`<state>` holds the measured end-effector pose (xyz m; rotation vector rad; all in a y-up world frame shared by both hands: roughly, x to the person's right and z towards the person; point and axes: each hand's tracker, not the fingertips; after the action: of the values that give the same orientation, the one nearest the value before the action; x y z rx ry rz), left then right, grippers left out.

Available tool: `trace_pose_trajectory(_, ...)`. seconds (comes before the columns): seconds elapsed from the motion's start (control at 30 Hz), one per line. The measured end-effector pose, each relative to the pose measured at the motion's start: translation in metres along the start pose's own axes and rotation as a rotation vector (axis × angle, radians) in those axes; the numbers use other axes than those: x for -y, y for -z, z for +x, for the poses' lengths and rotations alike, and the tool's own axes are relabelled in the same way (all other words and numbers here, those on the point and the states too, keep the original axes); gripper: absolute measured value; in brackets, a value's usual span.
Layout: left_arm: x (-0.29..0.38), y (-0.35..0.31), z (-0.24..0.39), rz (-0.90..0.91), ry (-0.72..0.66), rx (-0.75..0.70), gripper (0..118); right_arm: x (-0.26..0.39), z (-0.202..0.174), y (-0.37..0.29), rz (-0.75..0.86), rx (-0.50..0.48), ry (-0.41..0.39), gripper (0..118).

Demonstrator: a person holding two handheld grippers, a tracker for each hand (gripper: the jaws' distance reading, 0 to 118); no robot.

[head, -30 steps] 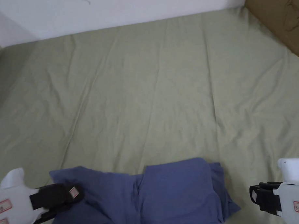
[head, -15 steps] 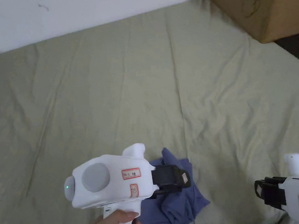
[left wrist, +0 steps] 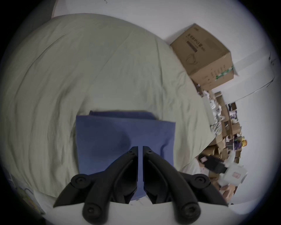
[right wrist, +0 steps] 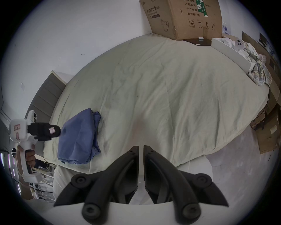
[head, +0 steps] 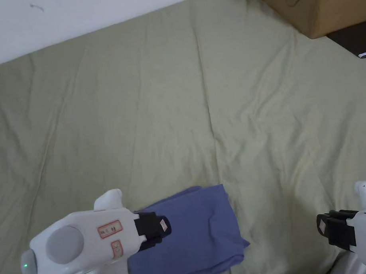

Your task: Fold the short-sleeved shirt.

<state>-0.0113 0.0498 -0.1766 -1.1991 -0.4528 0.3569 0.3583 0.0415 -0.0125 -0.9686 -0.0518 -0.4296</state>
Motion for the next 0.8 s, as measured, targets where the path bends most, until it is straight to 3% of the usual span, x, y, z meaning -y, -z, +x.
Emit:
trace_pose_trajectory(0.17,0.011,0.047,0.031,-0.114,0.037,0.095,6,0.003,-0.002,0.0,-0.007,0.0,-0.011,7)
trace_pose_trajectory(0.3,0.017,0.08,0.06,-0.169,0.095,0.006,5,0.007,0.005,-0.002,-0.015,0.008,-0.005,7)
trace_pose_trajectory(0.47,0.016,0.072,0.086,-0.151,0.184,-0.024,5,0.008,0.008,-0.003,-0.026,0.027,0.005,7)
trace_pose_trajectory(0.63,0.021,0.075,0.105,-0.195,0.209,0.149,4,0.005,0.001,0.0,-0.033,0.023,0.005,7)
trace_pose_trajectory(0.8,0.024,0.05,0.078,-0.147,0.128,0.197,4,-0.003,-0.02,-0.004,-0.027,-0.013,-0.058,7)
